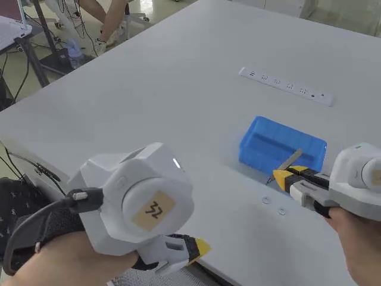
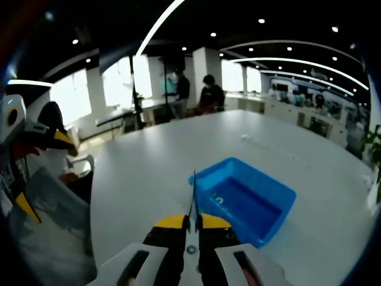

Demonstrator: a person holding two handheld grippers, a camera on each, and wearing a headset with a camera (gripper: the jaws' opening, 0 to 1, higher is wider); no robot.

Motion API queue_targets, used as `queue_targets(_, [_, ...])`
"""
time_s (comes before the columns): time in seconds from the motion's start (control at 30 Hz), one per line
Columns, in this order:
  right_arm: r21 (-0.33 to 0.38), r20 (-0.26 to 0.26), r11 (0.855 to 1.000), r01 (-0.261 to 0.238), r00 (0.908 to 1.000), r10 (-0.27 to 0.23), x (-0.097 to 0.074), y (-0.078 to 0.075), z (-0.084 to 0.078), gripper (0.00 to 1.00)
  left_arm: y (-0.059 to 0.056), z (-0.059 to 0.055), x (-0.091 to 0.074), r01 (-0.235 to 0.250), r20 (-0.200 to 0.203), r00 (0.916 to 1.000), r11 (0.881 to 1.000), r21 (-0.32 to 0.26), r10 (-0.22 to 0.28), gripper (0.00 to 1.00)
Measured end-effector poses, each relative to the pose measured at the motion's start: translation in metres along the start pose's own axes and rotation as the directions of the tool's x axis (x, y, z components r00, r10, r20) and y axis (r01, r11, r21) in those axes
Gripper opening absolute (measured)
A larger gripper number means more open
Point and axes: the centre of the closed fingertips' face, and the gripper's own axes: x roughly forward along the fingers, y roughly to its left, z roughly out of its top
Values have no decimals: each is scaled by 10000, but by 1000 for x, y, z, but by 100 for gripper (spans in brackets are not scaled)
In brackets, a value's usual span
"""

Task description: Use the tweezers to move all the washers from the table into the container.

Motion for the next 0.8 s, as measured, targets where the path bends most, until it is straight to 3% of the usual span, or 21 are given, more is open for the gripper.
queue_targets(0.33, [-192, -687, 9998, -109, 9976, 96, 10, -3, -26, 4, 1, -4, 1, 5, -139, 9999, 10000, 38, -4, 93])
queue_targets(0.8, [-325, -880, 9994, -65, 9961, 36, 5, -4, -31, 4, 0, -3, 2, 60, -106, 9999, 10000, 1, -60, 93])
